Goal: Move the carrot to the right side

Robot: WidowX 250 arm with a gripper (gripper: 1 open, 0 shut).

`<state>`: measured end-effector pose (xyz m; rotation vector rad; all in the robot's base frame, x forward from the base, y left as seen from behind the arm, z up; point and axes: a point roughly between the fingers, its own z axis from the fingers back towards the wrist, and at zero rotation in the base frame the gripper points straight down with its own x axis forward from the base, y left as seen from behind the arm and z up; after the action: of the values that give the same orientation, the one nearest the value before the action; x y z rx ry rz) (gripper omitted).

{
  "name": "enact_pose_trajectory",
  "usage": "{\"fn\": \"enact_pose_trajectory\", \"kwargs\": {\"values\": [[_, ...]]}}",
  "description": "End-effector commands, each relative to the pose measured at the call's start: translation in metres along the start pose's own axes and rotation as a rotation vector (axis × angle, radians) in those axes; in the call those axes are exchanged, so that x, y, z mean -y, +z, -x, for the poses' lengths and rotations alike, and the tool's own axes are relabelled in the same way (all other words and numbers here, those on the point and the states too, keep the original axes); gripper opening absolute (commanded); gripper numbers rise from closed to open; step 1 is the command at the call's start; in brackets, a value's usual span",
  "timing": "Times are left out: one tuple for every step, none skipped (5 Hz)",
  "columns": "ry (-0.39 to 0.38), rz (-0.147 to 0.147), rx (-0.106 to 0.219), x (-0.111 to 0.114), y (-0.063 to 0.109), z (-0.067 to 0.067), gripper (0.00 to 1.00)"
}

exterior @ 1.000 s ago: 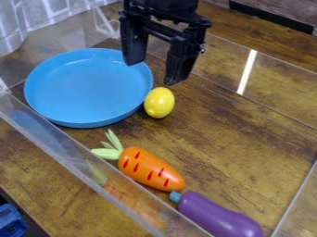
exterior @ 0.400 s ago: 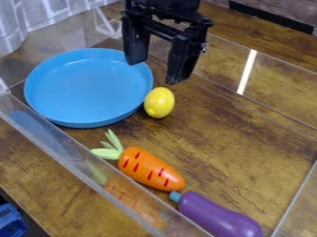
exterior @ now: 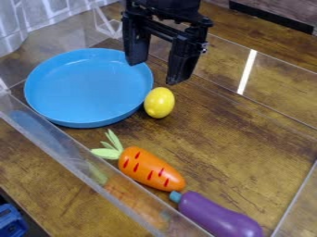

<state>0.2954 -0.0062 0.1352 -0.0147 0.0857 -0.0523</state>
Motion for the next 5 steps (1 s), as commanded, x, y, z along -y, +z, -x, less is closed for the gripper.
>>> {"fn": "enact_pose_trajectory", "kwargs": {"values": [[0.021,0.006,0.029,-0.0063,0.0095,0.0031,1.00],[0.022,0.007,0.030,-0.0080,0.0120,0.0040,1.00],[0.017,0.004,0.030,-0.0092,0.0137,0.0026,1.00],[0.012,0.000,0.029,-0.0107,0.0151,0.0007,1.00],[0.009,-0.002,0.027,-0.0119,0.0150,-0.0006,1.00]]}}
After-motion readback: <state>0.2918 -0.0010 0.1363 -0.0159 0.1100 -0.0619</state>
